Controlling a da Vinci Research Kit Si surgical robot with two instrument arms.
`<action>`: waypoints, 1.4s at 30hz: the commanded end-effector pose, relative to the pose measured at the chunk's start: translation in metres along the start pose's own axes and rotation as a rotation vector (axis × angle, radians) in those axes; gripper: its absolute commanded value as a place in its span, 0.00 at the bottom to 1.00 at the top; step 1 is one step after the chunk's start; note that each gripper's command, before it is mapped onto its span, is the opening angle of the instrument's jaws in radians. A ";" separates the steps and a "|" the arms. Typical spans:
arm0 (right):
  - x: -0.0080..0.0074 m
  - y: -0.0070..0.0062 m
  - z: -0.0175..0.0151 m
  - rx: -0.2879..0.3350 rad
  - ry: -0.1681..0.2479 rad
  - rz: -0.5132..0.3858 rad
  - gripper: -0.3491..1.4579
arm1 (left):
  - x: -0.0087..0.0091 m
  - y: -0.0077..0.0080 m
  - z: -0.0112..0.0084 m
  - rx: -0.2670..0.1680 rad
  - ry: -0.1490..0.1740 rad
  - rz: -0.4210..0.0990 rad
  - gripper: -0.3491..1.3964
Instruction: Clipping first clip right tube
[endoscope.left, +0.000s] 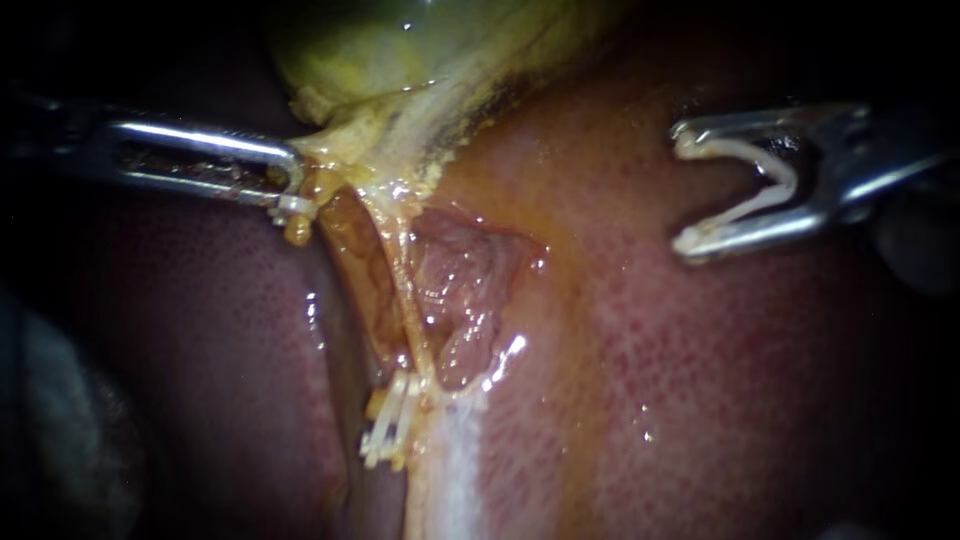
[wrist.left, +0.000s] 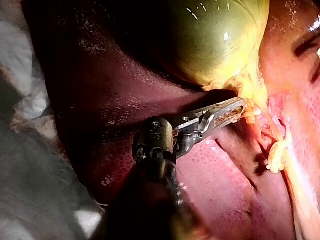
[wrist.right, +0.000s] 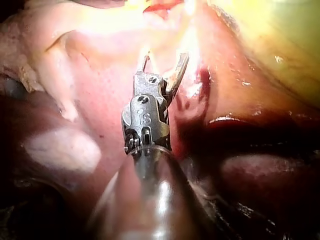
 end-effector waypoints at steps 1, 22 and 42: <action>0.0001 -0.0004 0.0008 0.009 0.002 0.011 0.47 | 0.0000 -0.0001 0.0000 0.000 -0.001 0.000 0.00; -0.0007 -0.0020 0.0150 0.086 0.054 0.278 0.46 | -0.0001 -0.0001 0.0004 0.003 0.001 0.000 0.00; -0.0047 -0.0008 0.0208 0.111 0.133 0.358 0.47 | -0.0003 0.0001 0.0008 0.009 0.006 0.001 0.00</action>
